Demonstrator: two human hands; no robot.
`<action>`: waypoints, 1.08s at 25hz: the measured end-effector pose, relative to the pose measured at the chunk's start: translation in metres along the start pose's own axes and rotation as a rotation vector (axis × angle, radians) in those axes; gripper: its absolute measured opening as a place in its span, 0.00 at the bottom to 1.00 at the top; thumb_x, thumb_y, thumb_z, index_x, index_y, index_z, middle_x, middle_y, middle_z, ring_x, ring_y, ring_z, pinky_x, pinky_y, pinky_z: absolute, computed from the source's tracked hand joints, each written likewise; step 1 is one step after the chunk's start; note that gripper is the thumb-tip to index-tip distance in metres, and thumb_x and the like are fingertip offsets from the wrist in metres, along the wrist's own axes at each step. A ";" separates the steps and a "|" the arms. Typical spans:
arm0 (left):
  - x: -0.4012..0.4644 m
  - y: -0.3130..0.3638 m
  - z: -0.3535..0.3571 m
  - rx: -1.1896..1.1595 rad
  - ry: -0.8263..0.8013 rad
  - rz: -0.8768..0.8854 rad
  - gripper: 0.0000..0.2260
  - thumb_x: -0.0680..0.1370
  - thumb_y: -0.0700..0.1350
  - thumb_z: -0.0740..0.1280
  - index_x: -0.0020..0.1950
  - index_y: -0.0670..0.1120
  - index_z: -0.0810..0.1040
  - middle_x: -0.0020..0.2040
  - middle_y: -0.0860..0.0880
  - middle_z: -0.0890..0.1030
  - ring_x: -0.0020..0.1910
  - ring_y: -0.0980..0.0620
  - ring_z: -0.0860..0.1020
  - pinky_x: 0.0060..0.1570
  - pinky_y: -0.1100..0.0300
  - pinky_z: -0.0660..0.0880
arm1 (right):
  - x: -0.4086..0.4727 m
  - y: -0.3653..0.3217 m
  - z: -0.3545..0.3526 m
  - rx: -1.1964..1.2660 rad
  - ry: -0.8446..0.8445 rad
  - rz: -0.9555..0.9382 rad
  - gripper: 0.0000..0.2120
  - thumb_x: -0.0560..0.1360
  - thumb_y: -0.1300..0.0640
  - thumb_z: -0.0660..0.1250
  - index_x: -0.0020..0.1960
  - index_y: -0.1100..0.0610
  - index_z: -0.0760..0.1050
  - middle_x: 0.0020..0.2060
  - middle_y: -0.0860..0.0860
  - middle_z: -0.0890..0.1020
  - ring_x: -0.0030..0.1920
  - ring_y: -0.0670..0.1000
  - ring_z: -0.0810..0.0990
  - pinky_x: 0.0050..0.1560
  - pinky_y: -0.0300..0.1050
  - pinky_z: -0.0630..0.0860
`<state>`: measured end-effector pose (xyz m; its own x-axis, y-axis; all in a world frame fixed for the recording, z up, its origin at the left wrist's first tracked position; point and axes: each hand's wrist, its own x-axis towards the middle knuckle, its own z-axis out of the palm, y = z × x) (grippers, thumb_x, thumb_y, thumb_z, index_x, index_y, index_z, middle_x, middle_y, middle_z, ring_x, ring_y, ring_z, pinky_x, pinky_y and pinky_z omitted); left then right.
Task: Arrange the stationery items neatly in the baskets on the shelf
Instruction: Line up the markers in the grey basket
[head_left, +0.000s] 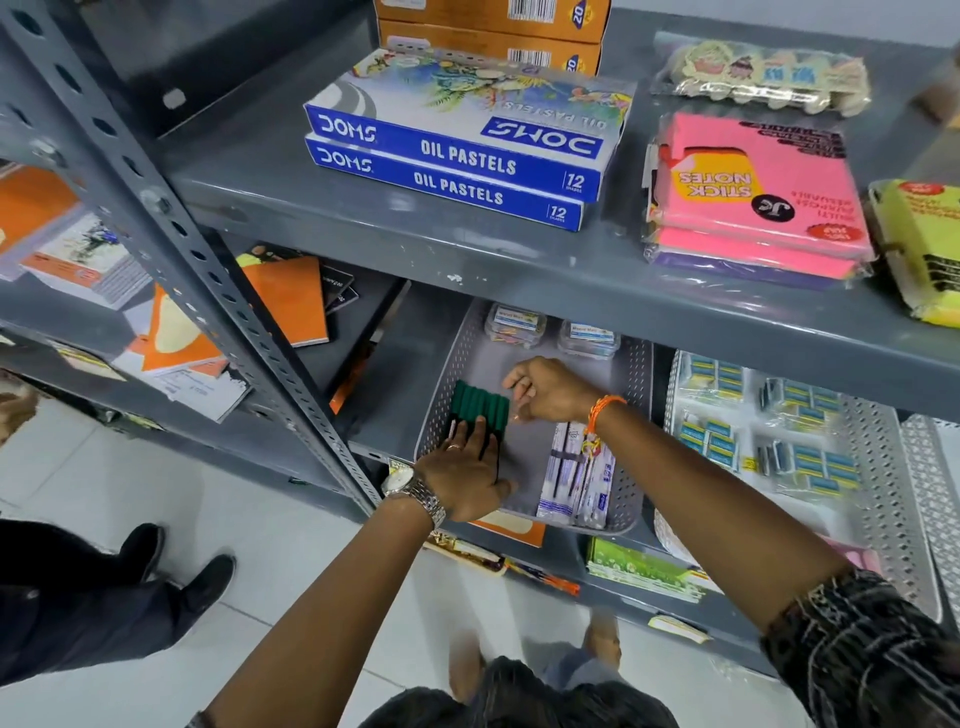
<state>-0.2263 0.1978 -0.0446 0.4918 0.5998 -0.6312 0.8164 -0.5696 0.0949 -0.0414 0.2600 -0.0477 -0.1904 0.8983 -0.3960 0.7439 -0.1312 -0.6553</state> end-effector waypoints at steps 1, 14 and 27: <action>0.001 -0.001 0.002 0.009 -0.013 -0.001 0.37 0.81 0.62 0.42 0.82 0.39 0.41 0.81 0.36 0.39 0.81 0.37 0.39 0.80 0.44 0.42 | 0.003 -0.002 -0.006 -0.008 0.004 -0.022 0.20 0.72 0.70 0.71 0.64 0.65 0.76 0.55 0.61 0.81 0.54 0.59 0.82 0.59 0.52 0.80; -0.017 0.007 -0.021 -0.250 0.027 -0.110 0.36 0.84 0.57 0.51 0.81 0.39 0.37 0.81 0.37 0.36 0.81 0.36 0.42 0.79 0.44 0.49 | 0.035 -0.035 -0.002 -0.234 -0.164 -0.202 0.20 0.77 0.73 0.58 0.66 0.63 0.76 0.61 0.60 0.81 0.61 0.55 0.80 0.64 0.52 0.77; -0.008 -0.001 -0.009 -0.177 0.080 -0.009 0.35 0.83 0.56 0.52 0.81 0.39 0.40 0.82 0.36 0.40 0.82 0.38 0.42 0.80 0.45 0.49 | -0.012 0.014 -0.056 -0.075 0.012 0.031 0.15 0.79 0.70 0.59 0.63 0.67 0.76 0.62 0.63 0.80 0.64 0.62 0.77 0.63 0.47 0.72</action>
<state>-0.2282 0.1985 -0.0330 0.5013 0.6509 -0.5701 0.8578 -0.4605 0.2285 0.0067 0.2710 -0.0164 -0.1588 0.8995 -0.4070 0.7954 -0.1276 -0.5925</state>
